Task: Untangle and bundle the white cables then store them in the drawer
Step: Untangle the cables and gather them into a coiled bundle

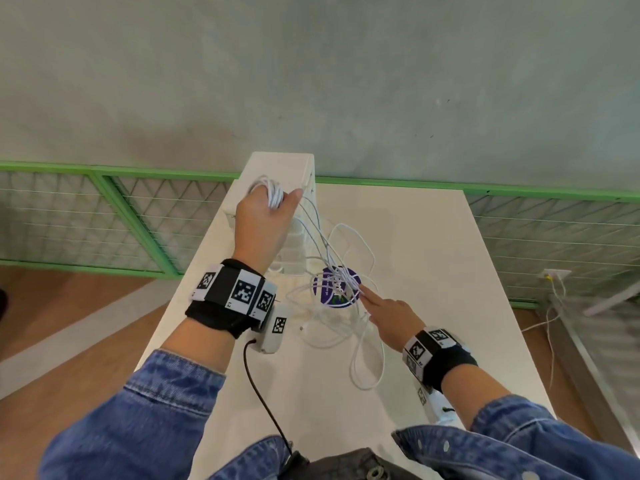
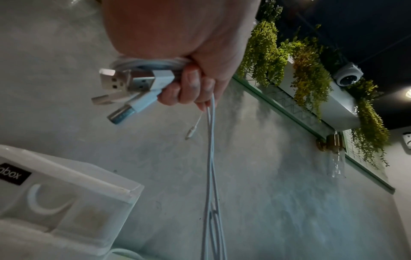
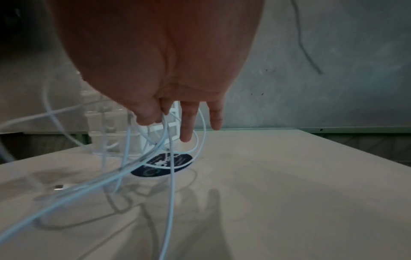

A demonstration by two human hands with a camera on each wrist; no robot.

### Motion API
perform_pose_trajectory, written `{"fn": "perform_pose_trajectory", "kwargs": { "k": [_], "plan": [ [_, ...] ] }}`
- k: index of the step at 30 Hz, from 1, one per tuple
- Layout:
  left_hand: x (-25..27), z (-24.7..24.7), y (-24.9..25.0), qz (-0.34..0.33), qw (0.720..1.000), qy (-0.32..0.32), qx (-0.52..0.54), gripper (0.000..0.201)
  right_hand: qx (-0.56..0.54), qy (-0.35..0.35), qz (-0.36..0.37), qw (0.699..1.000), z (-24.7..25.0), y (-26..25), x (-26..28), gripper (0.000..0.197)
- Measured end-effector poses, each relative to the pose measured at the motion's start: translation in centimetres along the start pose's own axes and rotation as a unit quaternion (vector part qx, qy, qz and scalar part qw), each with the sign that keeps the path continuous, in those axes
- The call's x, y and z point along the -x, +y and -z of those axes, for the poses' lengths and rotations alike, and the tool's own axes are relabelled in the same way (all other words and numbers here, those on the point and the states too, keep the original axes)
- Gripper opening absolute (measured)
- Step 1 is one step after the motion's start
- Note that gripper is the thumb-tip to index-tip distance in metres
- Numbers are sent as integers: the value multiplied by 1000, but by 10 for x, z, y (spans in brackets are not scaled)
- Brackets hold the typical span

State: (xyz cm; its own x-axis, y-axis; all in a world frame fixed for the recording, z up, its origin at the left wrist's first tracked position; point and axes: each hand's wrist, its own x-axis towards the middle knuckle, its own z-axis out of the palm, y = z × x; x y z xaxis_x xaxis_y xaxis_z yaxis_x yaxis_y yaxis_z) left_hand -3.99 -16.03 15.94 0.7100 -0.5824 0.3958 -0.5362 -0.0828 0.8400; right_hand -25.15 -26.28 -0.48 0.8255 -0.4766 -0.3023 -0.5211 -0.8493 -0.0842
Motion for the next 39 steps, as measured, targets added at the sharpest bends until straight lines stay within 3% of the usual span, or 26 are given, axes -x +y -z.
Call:
{"fn": "perform_pose_trajectory", "kwargs": {
  "k": [3, 4, 6, 7, 8, 10, 12, 14, 17, 23, 25, 26, 28, 30, 31, 33, 34, 36, 39],
  "plan": [
    [2, -3, -2, -5, 999, -25, -28, 43, -56, -32, -56, 996, 6, 13, 1, 43],
    [3, -5, -1, -8, 998, -44, -46, 44, -107, -11, -81, 991, 12, 14, 2, 38],
    [7, -11, 3, -19, 993, -93, -75, 47, -217, 132, -116, 960, 29, 13, 3, 33],
    [10, -15, 5, -21, 990, -116, -81, 49, -269, 226, -118, 929, 40, 9, 4, 35],
    [12, -18, 7, -24, 987, -134, -80, 50, -320, 301, -100, 893, 53, 3, 6, 41],
    [18, -26, 12, -31, 985, -152, -76, 47, -416, 356, -10, 837, 76, -15, 9, 56],
    [23, -31, 22, -44, 984, -158, -76, 43, -459, 338, 69, 819, 86, -36, 7, 61],
    [25, -33, 31, -60, 984, -155, -59, 42, -468, 316, 74, 822, 80, -49, 2, 54],
    [20, -27, 40, -69, 991, -115, -6, 41, -417, 285, 8, 863, 51, -47, -5, 28],
    [21, -20, 28, -62, 994, -91, -12, 46, -327, 253, -75, 907, 24, -10, -2, 48],
    [29, -24, 22, -49, 994, -97, -12, 47, -287, 264, -122, 913, 29, -2, 1, 37],
    [32, -26, 20, -45, 994, -104, -12, 48, -290, 277, -135, 906, 32, 0, 3, 33],
    [37, -30, 16, -40, 993, -114, -11, 49, -387, 311, -93, 863, 44, -2, 11, 49],
    [39, -34, 17, -35, 992, -123, -8, 48, -527, 287, -16, 800, 60, -13, 15, 64],
    [40, -36, 19, -34, 991, -127, -4, 47, -560, 258, 8, 787, 68, -22, 16, 68],
    [40, -39, 25, -34, 990, -138, -1, 46, -551, 223, 14, 804, 75, -36, 14, 69],
    [39, -39, 28, -40, 988, -147, -6, 44, -539, 224, 9, 812, 74, -39, 11, 58],
    [38, -39, 29, -58, 981, -182, -37, 42, -554, 232, -9, 799, 74, -41, 10, 26],
    [40, -34, 22, -55, 962, -251, -95, 47, -589, 234, -48, 772, 72, -35, 15, 21]
  ]
}}
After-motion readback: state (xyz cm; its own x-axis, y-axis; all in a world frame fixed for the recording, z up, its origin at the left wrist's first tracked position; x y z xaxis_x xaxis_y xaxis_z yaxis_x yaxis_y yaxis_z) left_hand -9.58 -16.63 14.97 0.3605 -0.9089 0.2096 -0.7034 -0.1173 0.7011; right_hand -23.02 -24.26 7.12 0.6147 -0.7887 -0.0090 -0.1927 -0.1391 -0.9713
